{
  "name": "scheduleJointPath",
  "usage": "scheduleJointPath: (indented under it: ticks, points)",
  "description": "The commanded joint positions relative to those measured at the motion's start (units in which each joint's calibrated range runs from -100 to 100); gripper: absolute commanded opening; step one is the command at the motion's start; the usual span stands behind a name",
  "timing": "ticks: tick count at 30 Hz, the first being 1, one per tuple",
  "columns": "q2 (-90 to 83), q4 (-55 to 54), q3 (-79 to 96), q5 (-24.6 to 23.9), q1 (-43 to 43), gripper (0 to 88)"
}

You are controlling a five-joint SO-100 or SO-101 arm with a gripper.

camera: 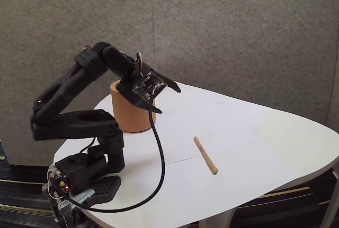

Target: Grab the pen and put it in the pen holder.

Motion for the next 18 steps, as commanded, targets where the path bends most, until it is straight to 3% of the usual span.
scheduleJointPath:
  ticks: [1, 9, 18]
  points:
    - [12.0, -0.3, -14.7, -0.2, 3.6, 30.6]
    - [32.0, -0.3, -32.5, -0.2, 8.9, 30.6]
    - [47.4, -0.3, -34.7, -0.2, 12.2, 30.6]
